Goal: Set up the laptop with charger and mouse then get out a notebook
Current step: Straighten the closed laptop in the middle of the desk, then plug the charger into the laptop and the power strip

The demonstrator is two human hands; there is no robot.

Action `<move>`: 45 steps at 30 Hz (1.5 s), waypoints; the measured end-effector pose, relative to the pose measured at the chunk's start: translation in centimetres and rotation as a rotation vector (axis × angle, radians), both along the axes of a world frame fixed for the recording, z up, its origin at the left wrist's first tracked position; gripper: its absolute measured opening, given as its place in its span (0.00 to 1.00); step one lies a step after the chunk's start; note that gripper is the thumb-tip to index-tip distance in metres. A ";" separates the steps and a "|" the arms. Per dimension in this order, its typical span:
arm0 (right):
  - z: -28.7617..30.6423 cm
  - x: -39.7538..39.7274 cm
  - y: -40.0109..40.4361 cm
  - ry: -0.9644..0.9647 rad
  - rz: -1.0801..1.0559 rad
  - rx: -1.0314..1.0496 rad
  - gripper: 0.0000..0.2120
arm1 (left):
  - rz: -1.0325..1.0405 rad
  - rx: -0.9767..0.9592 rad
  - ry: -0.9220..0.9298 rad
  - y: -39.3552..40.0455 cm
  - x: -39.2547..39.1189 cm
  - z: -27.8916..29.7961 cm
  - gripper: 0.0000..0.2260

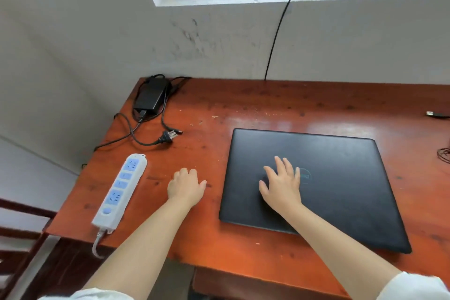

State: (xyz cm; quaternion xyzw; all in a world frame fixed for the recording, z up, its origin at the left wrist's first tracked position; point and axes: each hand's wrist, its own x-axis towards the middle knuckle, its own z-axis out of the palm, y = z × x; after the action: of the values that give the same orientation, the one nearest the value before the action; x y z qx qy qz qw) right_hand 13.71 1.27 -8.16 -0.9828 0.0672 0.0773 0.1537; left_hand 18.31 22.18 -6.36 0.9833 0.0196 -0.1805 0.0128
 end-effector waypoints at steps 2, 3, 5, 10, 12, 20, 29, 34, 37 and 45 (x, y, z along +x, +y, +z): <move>0.0 2.7 3.2 0.001 0.030 0.011 0.21 | -0.005 0.019 0.024 3.6 2.1 0.1 0.21; -0.2 4.1 4.7 -0.001 0.039 0.009 0.20 | -0.008 0.017 0.029 5.2 3.3 0.1 0.22; -0.5 7.0 7.2 0.008 0.012 0.010 0.21 | -0.023 -0.001 0.013 8.3 5.7 0.1 0.23; -1.8 11.6 8.7 0.013 -0.144 -0.063 0.20 | -0.132 -0.069 -0.117 13.6 11.3 -0.6 0.20; -2.4 11.9 8.7 -0.027 -0.191 -0.069 0.20 | -0.196 -0.149 -0.167 14.4 13.5 -1.3 0.17; -3.1 12.2 8.9 -0.184 -0.290 -0.017 0.18 | -0.543 -0.111 -0.129 13.5 22.9 -2.8 0.18; -3.0 12.0 9.0 -0.265 -0.339 0.078 0.16 | -0.861 -0.242 -0.254 11.9 24.5 -2.3 0.07; -1.9 10.9 6.5 -0.254 -0.256 0.099 0.15 | -0.999 -0.370 -0.218 5.3 21.8 -1.9 0.09; -2.2 9.9 5.6 -0.232 -0.251 -0.046 0.17 | -0.969 -0.376 -0.212 3.4 21.1 -2.4 0.11; -2.1 10.3 5.6 -0.166 -0.280 -0.085 0.28 | -1.029 -0.535 -0.246 2.9 20.4 -1.7 0.10</move>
State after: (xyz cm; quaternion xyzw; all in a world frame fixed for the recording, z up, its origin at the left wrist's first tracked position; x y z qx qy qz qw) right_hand 23.99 6.85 -10.26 -0.9724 0.1939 -0.0292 0.1264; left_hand 38.73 25.06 -8.02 0.8428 -0.5073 -0.0470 0.1733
